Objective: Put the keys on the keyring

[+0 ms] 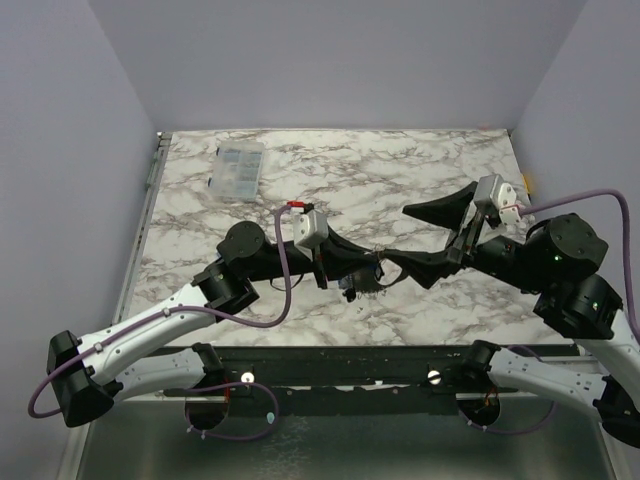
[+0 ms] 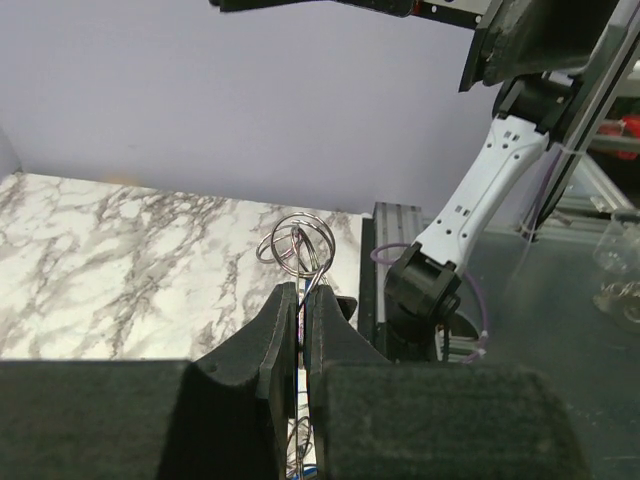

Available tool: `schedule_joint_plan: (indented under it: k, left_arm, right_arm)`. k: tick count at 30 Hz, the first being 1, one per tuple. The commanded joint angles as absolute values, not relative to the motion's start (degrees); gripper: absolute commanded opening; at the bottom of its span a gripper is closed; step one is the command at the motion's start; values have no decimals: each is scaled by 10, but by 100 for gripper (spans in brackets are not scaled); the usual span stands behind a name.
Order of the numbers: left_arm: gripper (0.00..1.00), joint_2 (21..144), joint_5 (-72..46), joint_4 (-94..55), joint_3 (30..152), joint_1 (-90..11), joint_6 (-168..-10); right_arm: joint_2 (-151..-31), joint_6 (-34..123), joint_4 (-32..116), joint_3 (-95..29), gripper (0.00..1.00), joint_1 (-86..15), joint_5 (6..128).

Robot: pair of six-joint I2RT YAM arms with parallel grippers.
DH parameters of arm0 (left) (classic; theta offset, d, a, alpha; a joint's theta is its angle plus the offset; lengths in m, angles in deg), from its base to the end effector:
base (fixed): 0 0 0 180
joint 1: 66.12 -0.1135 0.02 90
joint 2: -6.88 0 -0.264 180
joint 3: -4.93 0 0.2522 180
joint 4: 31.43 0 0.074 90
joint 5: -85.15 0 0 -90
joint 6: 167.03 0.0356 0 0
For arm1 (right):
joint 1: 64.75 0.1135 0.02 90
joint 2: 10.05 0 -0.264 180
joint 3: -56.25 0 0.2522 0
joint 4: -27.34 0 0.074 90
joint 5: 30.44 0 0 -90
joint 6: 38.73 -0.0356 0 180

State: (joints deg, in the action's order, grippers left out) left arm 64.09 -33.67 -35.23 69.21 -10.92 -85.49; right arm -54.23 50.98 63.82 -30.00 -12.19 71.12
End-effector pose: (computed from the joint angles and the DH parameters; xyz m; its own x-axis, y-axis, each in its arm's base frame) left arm 0.1175 -0.1992 0.3863 -0.0391 -0.1695 -0.9847 0.9947 0.0873 -0.0546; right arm 0.0711 0.1046 0.4771 0.0547 0.0796 -0.9953 -0.8994 0.4368 -0.0145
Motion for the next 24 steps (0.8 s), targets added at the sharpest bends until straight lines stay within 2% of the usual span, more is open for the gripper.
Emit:
schedule_joint_plan:
  k: [1, 4, 7, 15, 24]
  left_arm:
    - [0, 623, -318, -420, 680, -108, -929]
    - [0, 623, -319, -421, 682, -108, -952]
    - [0, 630, -316, -412, 692, -109, -976]
    - [0, 663, -317, -364, 730, -117, -1009]
    - [0, 727, -316, -333, 782, -127, -1025]
  right_arm:
    - [-552, 580, 606, -287, 87, -121, 739]
    - [-555, 569, 618, -288, 87, -121, 814]
    - [-554, 549, 618, -279, 88, -121, 841]
    - [-526, 525, 578, -223, 97, -121, 784]
    - [-497, 570, 602, -183, 97, -121, 771]
